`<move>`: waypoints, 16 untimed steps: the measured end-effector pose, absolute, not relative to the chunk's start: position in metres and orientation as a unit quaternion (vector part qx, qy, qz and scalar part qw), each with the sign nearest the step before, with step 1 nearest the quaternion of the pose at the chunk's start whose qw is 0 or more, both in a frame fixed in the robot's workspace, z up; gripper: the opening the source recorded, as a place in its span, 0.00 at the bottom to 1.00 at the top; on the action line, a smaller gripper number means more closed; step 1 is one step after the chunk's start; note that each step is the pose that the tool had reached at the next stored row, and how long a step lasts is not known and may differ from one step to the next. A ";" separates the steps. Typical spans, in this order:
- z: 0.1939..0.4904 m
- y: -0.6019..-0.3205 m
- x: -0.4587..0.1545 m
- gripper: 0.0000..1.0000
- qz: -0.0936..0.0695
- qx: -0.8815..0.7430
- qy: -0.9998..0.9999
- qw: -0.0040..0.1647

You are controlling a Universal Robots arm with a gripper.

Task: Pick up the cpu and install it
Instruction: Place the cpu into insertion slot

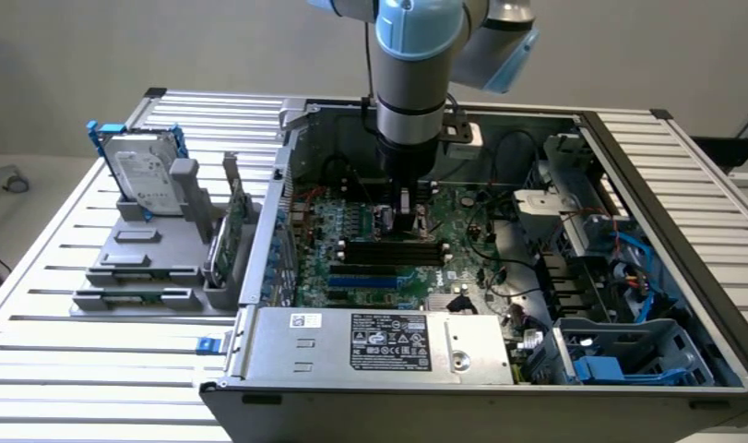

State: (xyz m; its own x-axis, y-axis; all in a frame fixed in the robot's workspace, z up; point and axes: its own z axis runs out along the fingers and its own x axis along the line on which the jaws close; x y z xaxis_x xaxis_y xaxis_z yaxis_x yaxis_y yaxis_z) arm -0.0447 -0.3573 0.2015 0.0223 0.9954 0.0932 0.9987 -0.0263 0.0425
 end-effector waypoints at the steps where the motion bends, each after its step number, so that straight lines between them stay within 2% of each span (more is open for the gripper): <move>1: 0.201 -0.357 -0.045 0.54 -0.048 -0.715 -0.698 0.017; 16: 0.203 -0.357 -0.045 0.54 -0.047 -0.713 -0.699 0.016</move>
State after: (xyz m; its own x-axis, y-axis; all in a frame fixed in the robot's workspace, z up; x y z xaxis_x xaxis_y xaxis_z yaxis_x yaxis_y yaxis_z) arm -0.0447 -0.3570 0.2028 0.0171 0.9959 0.0892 0.9989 -0.0210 0.0427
